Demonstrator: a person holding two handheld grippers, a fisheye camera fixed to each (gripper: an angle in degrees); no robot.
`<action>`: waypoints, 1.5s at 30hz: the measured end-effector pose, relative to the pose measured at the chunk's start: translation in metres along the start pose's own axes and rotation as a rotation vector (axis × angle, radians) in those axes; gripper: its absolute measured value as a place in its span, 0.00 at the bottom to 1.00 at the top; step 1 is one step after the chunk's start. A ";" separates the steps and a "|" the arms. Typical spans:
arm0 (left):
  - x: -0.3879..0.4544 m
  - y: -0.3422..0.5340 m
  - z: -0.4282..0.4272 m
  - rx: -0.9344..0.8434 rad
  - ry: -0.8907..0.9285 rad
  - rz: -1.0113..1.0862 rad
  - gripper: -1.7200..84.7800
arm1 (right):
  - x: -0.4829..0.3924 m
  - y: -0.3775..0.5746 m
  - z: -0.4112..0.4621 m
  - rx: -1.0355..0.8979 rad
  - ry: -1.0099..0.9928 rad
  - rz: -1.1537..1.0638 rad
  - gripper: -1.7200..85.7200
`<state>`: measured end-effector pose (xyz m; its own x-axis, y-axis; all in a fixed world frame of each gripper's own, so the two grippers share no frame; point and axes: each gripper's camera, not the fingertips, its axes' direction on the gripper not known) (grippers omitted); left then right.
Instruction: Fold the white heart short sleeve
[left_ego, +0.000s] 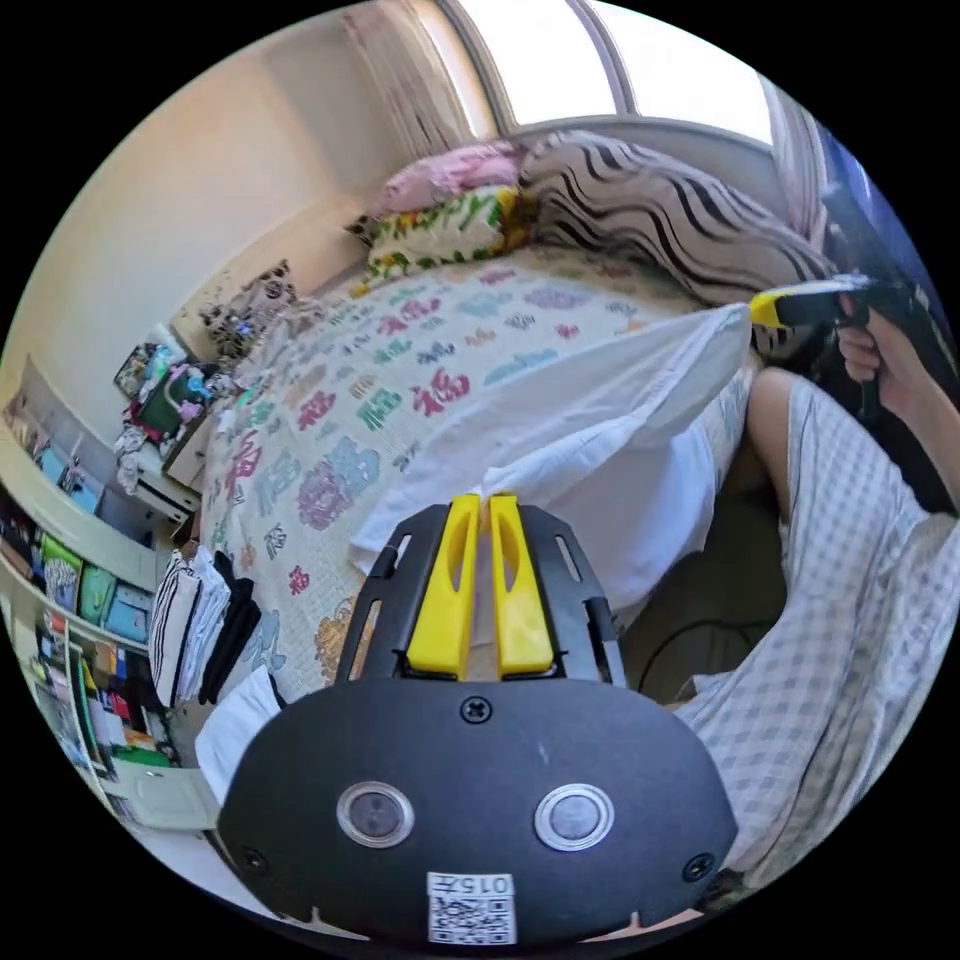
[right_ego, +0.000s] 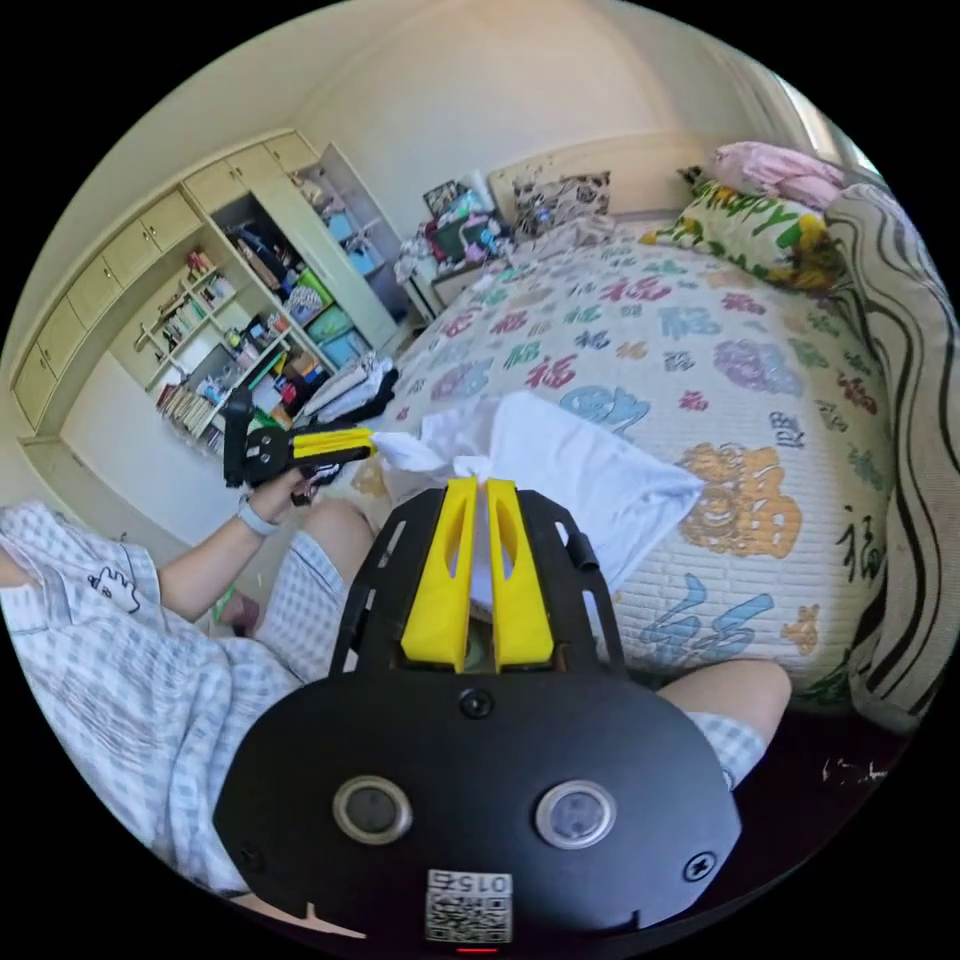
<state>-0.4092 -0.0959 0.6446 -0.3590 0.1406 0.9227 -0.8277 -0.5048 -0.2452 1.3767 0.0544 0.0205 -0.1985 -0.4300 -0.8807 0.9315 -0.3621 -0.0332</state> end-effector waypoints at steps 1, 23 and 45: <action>-0.003 -0.001 -0.022 0.071 0.000 -0.046 0.03 | -0.006 0.001 -0.017 0.056 0.006 0.003 0.03; 0.098 -0.039 -0.253 0.553 -0.030 -0.120 0.02 | -0.242 0.076 -0.034 0.023 -0.225 -0.481 0.10; 0.160 -0.067 -0.302 0.700 0.193 -0.082 0.01 | -0.306 0.110 0.010 0.148 0.147 -0.360 0.16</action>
<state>-0.5416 0.2172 0.7188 -0.4312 0.3161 0.8451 -0.4090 -0.9033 0.1292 1.5363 0.1380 0.2908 -0.4479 -0.1353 -0.8838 0.7545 -0.5876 -0.2925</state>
